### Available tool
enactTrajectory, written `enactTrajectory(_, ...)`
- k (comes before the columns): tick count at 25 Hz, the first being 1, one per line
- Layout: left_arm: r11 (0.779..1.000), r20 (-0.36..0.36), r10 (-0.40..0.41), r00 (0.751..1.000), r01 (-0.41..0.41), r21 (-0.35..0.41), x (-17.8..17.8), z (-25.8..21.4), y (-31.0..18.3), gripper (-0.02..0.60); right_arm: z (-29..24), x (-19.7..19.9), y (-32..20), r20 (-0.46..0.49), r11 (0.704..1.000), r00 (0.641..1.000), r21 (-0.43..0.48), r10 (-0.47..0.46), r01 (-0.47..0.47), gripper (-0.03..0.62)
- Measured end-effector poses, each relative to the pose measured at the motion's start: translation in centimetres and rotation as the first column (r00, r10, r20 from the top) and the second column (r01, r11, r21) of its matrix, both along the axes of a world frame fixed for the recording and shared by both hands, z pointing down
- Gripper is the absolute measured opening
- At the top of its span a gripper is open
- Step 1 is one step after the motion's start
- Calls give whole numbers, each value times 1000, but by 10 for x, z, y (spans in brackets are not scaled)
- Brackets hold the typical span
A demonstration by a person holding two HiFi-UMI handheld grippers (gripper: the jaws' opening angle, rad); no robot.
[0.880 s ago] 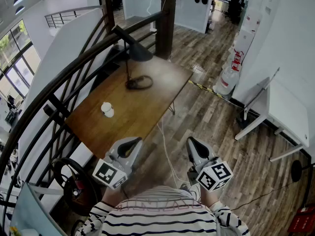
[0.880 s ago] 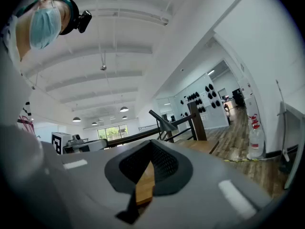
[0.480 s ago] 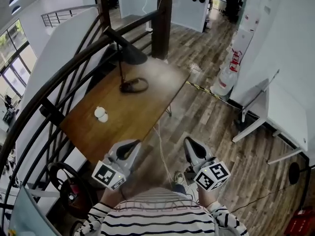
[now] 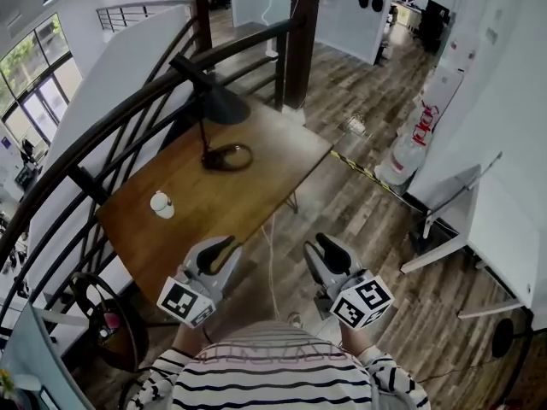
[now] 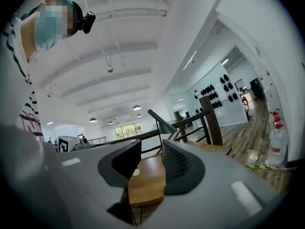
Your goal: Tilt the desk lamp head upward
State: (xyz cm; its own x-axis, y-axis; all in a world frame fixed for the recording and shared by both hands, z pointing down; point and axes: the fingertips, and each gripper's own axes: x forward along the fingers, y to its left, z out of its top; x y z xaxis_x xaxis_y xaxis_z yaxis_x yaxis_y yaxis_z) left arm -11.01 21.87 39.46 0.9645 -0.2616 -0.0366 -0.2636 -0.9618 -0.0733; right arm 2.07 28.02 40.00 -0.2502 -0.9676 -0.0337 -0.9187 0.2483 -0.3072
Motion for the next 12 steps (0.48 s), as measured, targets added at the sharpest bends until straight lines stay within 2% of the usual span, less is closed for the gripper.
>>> enactTrajectory(3, 999, 0, -39, 999, 39, -25, 28, 7, -10, 77, 2, 31, -12, -2, 999, 999, -5, -34, 34, 137)
enactTrajectory(7, 992, -13, -108, 994, 107, -61, 63, 13, -22, 127, 6, 67, -24, 3, 994, 994, -27, -107, 107, 160)
enactTrajectory(12, 983, -10, -162, 987, 161, -86, 76, 23, -38, 137, 13, 85, -51, 4, 983, 984, -42, -177, 177, 169)
